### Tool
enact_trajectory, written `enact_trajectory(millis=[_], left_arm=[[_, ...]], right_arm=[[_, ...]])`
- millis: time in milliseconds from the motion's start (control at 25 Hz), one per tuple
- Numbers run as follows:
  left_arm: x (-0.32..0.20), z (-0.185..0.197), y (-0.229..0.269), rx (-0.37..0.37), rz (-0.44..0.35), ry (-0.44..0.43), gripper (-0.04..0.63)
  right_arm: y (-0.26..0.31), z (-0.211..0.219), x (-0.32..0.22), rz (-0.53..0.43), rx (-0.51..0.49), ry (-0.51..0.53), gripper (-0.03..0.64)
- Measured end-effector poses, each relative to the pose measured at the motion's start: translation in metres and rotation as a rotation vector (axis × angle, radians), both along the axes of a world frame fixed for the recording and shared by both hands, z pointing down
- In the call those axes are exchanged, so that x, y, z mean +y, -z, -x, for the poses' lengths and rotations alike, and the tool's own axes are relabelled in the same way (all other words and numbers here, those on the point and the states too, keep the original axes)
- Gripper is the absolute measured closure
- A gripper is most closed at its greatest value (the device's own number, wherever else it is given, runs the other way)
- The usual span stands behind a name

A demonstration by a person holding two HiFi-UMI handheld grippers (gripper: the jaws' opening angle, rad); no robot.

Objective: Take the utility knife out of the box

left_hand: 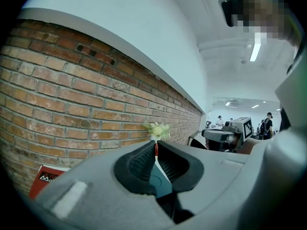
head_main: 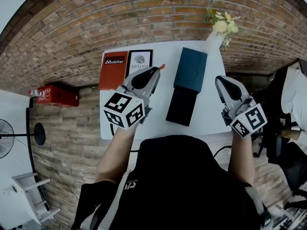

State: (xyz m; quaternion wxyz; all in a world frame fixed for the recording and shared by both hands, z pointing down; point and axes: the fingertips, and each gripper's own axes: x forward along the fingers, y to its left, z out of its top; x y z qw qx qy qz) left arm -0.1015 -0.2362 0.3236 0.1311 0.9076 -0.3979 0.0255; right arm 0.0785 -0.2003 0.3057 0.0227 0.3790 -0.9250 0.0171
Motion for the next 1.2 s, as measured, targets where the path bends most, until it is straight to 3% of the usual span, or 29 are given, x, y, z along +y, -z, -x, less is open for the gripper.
enact_trajectory(millis=[400, 560, 840, 1040, 1200], left_arm=[[-0.007, 0.035, 0.023, -0.024, -0.083, 0.074, 0.577], [-0.009, 0.039, 0.013, -0.013, -0.071, 0.117, 0.577], [-0.007, 0.033, -0.011, -0.038, -0.04, 0.122, 0.577], [-0.013, 0.035, -0.008, -0.041, -0.049, 0.139, 0.577], [-0.016, 0.031, -0.001, -0.041, -0.066, 0.135, 0.577]], right_arm=[[0.025, -0.007, -0.003, -0.065, -0.034, -0.087, 0.618], [0.013, -0.013, -0.005, -0.036, -0.049, -0.121, 0.618], [-0.02, -0.016, -0.006, 0.004, 0.016, -0.138, 0.618], [-0.011, -0.02, -0.012, -0.021, 0.024, -0.138, 0.618], [0.0, -0.021, -0.015, -0.019, -0.025, -0.125, 0.618]])
